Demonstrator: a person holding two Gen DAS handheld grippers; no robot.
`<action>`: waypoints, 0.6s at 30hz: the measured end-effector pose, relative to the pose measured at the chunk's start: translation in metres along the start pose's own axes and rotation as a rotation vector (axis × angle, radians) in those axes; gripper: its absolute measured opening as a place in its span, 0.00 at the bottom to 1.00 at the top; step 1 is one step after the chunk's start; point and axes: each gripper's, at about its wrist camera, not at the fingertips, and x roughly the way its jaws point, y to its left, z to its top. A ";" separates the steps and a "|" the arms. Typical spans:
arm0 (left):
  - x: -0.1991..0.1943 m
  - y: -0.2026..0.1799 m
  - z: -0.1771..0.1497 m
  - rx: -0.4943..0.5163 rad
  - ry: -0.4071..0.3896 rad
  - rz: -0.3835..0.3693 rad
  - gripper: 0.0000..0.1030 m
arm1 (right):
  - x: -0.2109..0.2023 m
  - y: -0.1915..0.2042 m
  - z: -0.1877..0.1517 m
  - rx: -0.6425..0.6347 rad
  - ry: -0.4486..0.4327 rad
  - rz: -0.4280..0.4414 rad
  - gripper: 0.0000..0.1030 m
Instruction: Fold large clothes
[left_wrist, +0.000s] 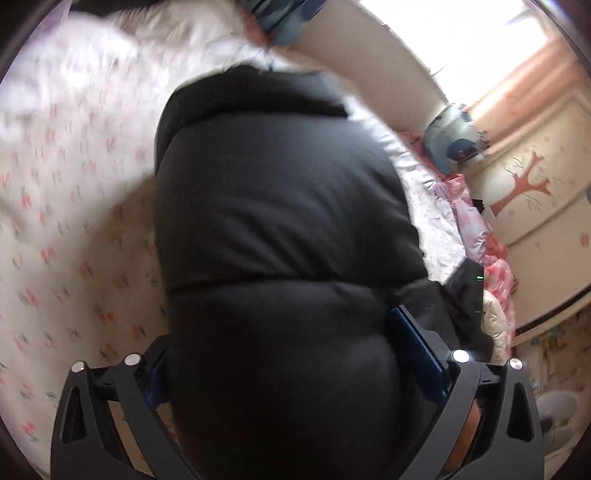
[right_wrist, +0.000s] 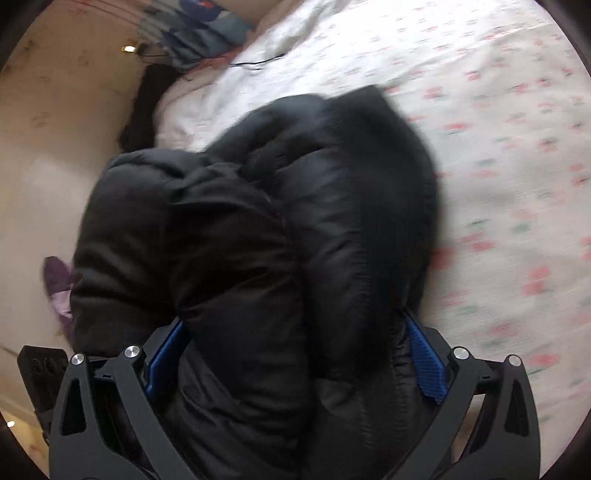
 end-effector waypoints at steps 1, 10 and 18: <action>-0.012 -0.007 0.002 0.043 -0.029 0.030 0.92 | 0.006 0.011 -0.002 -0.007 0.003 0.036 0.94; -0.044 0.087 -0.013 -0.116 0.017 0.257 0.95 | 0.077 0.102 -0.026 -0.335 0.086 -0.159 0.94; -0.086 0.023 -0.037 0.111 -0.104 0.421 0.94 | -0.011 0.132 -0.065 -0.520 -0.014 -0.254 0.94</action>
